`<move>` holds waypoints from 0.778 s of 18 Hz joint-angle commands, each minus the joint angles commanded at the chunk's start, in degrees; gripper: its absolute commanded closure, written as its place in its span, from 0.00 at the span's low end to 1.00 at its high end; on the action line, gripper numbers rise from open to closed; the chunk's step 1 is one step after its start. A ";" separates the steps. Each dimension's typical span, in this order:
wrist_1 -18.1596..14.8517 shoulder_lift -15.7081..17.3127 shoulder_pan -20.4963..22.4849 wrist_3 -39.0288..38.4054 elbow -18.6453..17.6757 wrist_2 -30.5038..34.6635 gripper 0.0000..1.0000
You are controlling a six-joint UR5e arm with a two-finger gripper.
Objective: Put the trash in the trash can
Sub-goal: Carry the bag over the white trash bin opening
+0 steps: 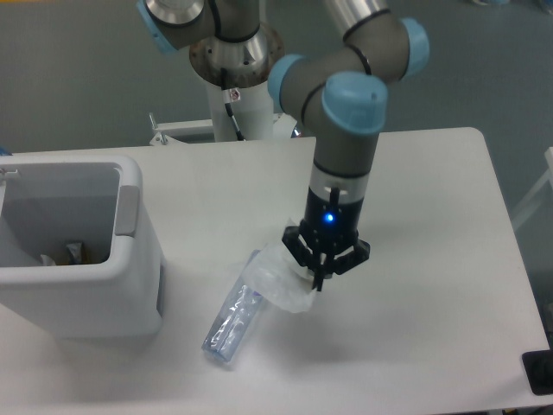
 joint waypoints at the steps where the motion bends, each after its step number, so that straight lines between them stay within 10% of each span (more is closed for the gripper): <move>1: 0.00 0.70 -0.44 -1.58 0.79 -2.81 1.00; 14: 0.09 7.48 -12.65 -11.08 0.97 -8.55 1.00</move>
